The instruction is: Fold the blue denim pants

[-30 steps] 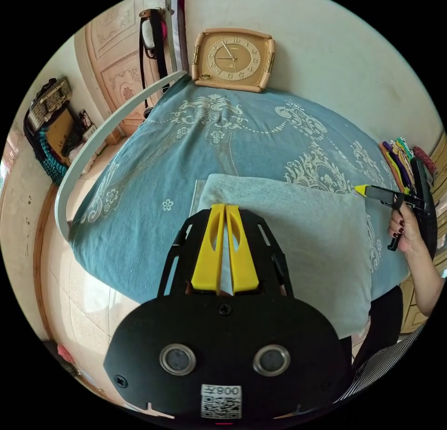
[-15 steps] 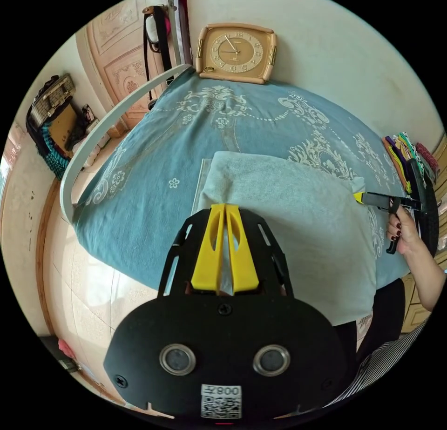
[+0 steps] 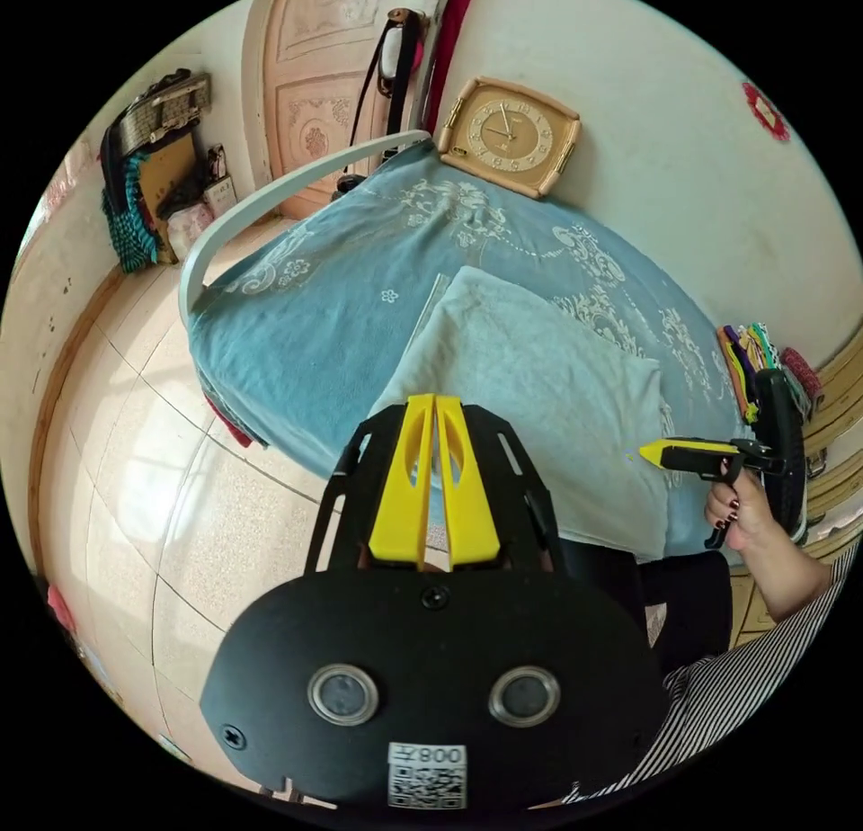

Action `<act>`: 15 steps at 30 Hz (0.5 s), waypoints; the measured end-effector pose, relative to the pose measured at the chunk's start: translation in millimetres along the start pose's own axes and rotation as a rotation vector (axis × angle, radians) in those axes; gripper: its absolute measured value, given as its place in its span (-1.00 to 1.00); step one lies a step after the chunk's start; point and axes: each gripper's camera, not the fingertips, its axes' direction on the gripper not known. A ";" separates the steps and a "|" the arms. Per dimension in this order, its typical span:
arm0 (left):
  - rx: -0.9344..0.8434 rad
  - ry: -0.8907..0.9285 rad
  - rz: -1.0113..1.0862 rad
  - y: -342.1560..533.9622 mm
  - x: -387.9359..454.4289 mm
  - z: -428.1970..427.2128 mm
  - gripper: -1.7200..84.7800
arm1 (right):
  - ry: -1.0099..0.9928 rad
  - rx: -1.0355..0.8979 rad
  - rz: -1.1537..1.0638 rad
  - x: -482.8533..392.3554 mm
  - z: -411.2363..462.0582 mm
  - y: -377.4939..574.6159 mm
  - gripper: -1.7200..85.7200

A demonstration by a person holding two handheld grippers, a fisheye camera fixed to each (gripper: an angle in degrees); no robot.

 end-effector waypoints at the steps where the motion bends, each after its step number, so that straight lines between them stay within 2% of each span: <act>1: 0.014 0.002 0.010 4.3 0.6 -5.8 -0.96 | 0.013 0.019 -0.033 -9.1 -8.5 10.0 -0.96; 3: -0.013 0.029 0.030 21.6 -1.7 -5.8 -0.96 | 0.014 0.004 -0.046 -16.1 -6.9 25.7 -0.96; 6: -0.098 0.039 -0.004 45.4 -13.5 18.2 -0.96 | 0.043 -0.159 -0.015 -9.0 30.8 46.4 -0.96; 10: -0.051 0.107 -0.047 71.9 -21.9 -6.4 -0.95 | 0.032 -0.116 0.028 -5.6 13.3 64.3 -0.96; 13: -0.044 0.253 -0.051 106.9 -22.3 -18.1 -0.94 | 0.020 -0.067 0.082 4.7 -8.4 87.2 -0.95; 15: -0.091 0.423 -0.044 138.7 -16.1 -6.7 -0.91 | -0.035 -0.019 0.165 19.5 -19.7 107.9 -0.95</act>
